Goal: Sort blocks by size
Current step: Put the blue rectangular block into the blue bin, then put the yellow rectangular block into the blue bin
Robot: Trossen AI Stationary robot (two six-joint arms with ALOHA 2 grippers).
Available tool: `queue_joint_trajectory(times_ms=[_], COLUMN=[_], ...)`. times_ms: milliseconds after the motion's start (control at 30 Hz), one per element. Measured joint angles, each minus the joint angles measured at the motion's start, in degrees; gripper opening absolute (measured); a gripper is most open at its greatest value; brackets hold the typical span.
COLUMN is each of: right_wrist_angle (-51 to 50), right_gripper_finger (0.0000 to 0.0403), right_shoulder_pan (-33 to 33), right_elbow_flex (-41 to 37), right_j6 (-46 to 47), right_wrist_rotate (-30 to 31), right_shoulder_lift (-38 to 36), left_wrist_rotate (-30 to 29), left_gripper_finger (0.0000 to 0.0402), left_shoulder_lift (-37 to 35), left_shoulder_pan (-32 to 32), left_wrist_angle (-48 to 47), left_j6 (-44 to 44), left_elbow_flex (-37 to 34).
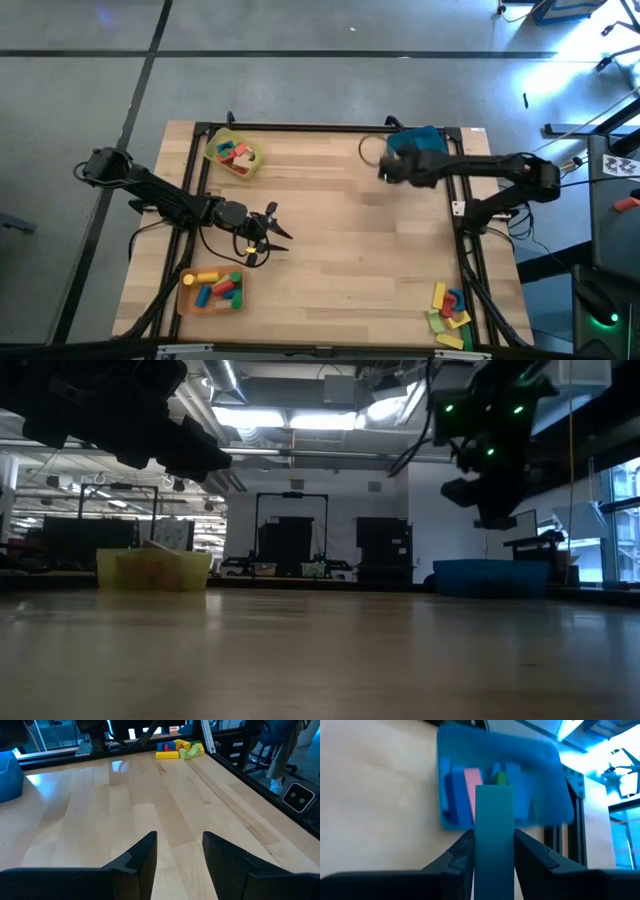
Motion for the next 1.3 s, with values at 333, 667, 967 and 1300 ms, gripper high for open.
queue_joint_trajectory(times_ms=[333,667,967,1300], right_wrist_angle=[18.6,20.1,21.9,1.1], right_gripper_finger=[0.0112,0.0113,0.0194,0.0278], right_shoulder_pan=[-16.1,-20.2,-20.1,-14.1], right_elbow_flex=[0.0,0.0,0.0,9.0], right_j6=[-24.3,-26.2,-27.6,-23.8], right_wrist_rotate=[-3.5,-6.4,-7.2,-10.3], right_shoulder_lift=[1.3,8.8,11.1,10.7], left_wrist_rotate=[0.0,0.0,0.0,0.0], left_gripper_finger=[0.0143,0.0143,0.0143,0.0143], left_shoulder_lift=[0.0,0.0,0.0,0.0], left_shoulder_pan=[0.0,0.0,0.0,0.0], left_wrist_angle=[0.0,0.0,0.0,0.1], left_j6=[0.0,0.0,0.0,0.0], left_elbow_flex=[0.0,0.0,0.0,0.0])
